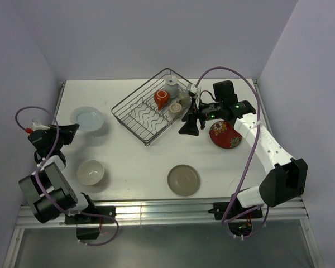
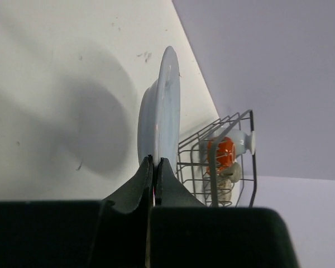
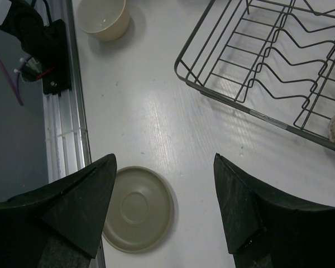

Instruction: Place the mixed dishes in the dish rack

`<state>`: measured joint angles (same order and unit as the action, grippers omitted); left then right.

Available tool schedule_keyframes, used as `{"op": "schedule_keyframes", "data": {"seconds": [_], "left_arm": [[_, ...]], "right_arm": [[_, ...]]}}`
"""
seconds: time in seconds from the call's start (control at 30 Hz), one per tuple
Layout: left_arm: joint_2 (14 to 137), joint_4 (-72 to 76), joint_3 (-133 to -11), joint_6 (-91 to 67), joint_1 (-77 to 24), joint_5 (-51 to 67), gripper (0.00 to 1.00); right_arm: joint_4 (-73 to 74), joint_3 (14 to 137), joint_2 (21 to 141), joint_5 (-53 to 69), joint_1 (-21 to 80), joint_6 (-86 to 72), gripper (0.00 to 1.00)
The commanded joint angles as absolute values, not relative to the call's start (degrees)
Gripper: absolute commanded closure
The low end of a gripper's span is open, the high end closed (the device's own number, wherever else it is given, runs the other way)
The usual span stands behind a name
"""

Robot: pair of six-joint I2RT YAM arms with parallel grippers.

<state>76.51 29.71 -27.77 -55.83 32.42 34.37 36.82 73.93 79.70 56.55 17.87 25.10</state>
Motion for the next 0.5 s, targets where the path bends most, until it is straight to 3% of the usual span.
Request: {"op": "schedule_keyframes", "data": {"seconds": [0.0, 0.47], "left_arm": [[70.94, 38.14, -28.83, -59.67, 32.87, 37.88, 1.00], [68.90, 34.90, -40.59, -61.70, 28.49, 42.97, 1.00]], "right_arm": [[37.26, 76.73, 79.63, 56.78, 18.63, 25.14, 0.23], [36.56, 76.11, 79.45, 56.51, 18.98, 24.70, 0.23]]}}
